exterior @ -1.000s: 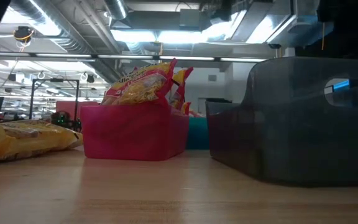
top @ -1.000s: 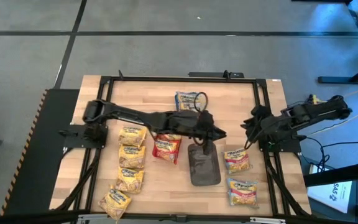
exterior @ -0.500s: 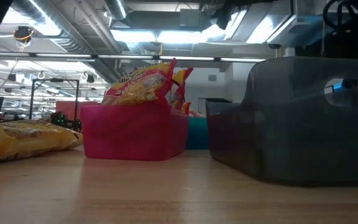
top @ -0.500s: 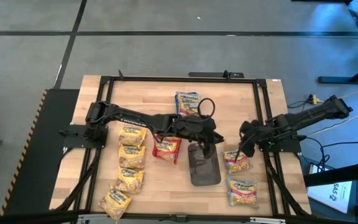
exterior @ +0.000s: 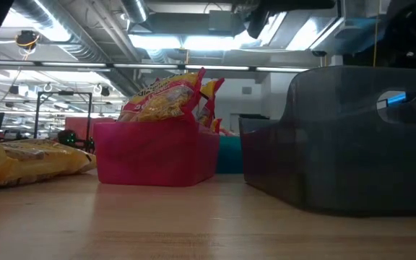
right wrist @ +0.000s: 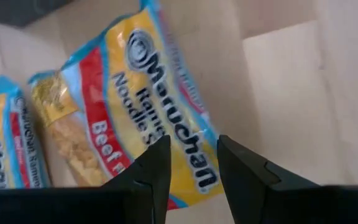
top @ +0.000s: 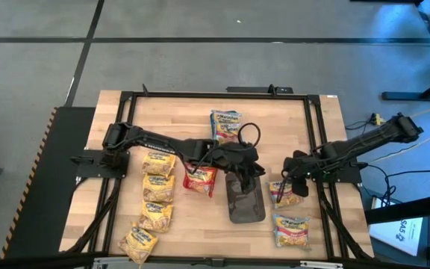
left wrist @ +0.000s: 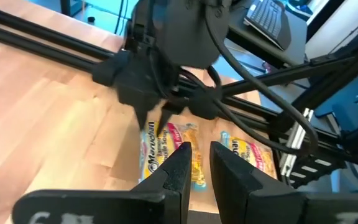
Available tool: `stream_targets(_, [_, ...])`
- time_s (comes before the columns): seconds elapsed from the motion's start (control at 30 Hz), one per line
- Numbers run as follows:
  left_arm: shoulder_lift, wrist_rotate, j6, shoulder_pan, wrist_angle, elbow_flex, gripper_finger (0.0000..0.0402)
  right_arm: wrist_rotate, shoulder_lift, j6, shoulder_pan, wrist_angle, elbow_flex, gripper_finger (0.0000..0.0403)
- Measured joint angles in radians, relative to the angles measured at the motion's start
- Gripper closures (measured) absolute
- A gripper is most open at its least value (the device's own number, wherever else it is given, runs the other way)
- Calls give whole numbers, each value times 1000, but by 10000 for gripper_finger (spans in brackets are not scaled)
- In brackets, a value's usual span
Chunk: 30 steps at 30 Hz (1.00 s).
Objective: Sort Maruchan noodles
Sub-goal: Put the blue bag into the blue bin
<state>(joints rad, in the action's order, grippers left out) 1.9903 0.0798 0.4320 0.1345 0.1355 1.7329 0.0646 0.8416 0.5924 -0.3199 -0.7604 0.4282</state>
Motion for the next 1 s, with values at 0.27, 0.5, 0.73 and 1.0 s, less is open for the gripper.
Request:
stream_targets(0.27, [0, 0, 1, 1, 9, 0, 349, 8, 129, -22, 0, 43, 0, 274])
stream_targets(0.5, [0, 0, 3, 6, 17, 0, 349, 8, 212, 5, 0, 163, 1, 291])
stream_targets(0.73, [0, 5, 3, 5, 57, 0, 349, 5, 214, 32, 0, 151, 1, 389])
stream_targets(1.0, [0, 5, 4, 6, 118, 0, 349, -71, 199, 61, -1, 64, 15, 399])
